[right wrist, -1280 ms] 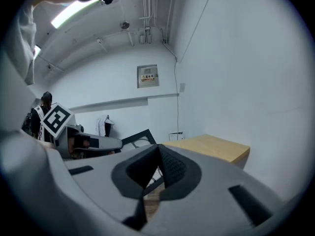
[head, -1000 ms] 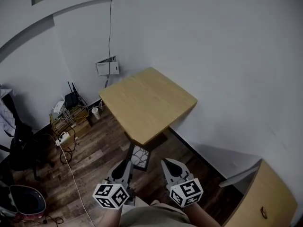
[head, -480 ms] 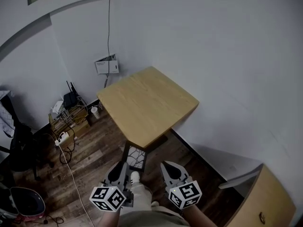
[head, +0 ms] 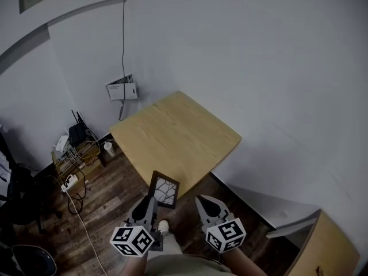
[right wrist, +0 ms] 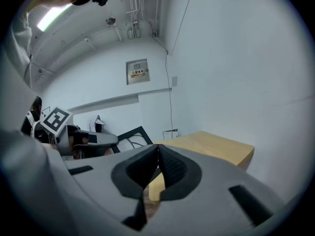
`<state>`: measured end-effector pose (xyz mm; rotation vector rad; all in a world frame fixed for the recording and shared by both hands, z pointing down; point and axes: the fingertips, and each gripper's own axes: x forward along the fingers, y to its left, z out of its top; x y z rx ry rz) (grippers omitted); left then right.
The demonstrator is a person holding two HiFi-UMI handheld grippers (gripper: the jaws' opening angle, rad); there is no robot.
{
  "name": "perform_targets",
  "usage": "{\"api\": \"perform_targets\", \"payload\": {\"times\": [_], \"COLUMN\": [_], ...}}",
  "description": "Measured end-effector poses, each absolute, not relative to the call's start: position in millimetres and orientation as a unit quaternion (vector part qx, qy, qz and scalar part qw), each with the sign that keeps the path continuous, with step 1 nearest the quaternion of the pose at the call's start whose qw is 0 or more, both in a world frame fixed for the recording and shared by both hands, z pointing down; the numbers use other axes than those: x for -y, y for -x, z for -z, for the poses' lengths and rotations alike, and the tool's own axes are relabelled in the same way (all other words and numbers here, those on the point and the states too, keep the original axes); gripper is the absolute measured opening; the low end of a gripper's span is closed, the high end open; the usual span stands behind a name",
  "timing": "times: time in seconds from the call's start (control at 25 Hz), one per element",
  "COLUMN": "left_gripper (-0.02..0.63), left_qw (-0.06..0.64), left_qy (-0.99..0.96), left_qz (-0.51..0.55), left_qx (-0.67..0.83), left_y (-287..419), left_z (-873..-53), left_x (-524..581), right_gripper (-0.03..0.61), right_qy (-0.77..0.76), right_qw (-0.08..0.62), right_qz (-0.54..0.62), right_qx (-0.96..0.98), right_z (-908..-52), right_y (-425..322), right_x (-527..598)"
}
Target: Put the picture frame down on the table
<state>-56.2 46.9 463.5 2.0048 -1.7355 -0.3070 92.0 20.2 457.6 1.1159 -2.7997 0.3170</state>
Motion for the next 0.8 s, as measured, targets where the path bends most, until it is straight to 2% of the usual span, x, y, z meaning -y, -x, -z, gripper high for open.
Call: {"api": "perform_targets", "payload": {"times": [0.8], "left_gripper": [0.063], "left_qw": [0.259], "left_qy": [-0.753], "left_qz": [0.095], "left_qx": [0.597], "left_y": [136.6], "left_z": [-471.0], "left_x": [109.1], "right_gripper": [0.0], "right_qy": [-0.396], "right_qw": [0.061], "right_qz": [-0.106], "right_qx": [0.91], "right_z": [-446.2], "right_y": [-1.2], "right_x": [125.5]}}
